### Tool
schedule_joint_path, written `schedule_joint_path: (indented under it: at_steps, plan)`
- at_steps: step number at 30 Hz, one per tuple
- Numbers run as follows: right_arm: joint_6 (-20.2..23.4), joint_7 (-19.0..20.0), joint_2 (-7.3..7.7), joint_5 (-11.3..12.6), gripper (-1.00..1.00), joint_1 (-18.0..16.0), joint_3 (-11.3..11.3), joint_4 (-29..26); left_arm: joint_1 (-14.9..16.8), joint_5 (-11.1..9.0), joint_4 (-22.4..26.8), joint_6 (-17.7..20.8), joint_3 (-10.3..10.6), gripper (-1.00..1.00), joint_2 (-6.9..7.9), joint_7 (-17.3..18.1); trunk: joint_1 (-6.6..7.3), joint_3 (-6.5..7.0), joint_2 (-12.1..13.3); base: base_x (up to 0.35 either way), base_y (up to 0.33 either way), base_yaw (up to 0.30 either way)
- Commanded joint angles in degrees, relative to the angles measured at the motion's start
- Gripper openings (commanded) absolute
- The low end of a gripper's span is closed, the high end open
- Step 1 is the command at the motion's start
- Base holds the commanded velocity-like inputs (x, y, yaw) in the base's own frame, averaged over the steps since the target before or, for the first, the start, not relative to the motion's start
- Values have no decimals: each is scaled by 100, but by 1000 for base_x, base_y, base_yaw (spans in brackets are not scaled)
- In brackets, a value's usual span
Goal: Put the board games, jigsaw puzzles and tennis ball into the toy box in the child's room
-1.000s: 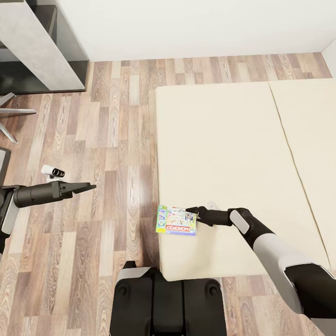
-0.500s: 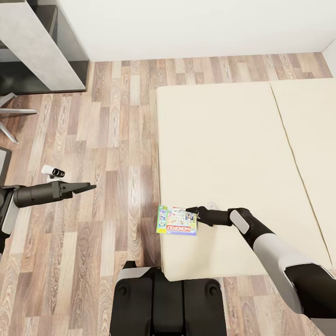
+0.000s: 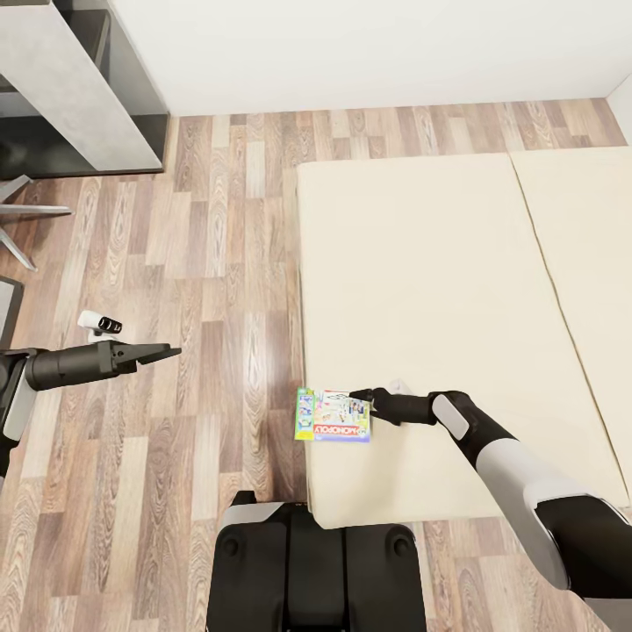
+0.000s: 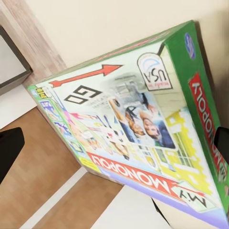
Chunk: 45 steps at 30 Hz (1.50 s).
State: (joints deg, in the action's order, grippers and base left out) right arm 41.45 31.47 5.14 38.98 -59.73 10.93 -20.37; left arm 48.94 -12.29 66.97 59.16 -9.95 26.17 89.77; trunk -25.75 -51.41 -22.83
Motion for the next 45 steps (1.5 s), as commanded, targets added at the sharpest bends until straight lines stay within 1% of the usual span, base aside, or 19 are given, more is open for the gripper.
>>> schedule_joint_path:
  at_steps: [1, 24, 31, 40, 45]
  plan:
    - [12, 17, 5, 5, 100, -3, 23, -2, 2, 3, 1, 61, 2, 100, 2, 23, -3, -6, -9, 0, 2, 0]
    - [12, 17, 5, 5, 100, -3, 23, -2, 2, 6, 1, 61, 1, 100, 2, 23, -3, -6, -9, -8, 21, 0]
    - [11, 17, 5, 5, 100, -3, 23, -2, 2, 8, 1, 61, 10, 100, 2, 23, -3, -6, -9, 0, 120, 0]
    - [4, 17, 12, 5, 100, -10, 23, -15, 2, 11, 1, 59, 17, 100, 2, 23, -3, -6, -9, 0, 14, 0]
    - [-115, 53, 32, 11, 100, -13, 20, -45, 2, 16, -28, 53, 19, 100, 2, 23, -3, -6, -9, 0, 0, 0]
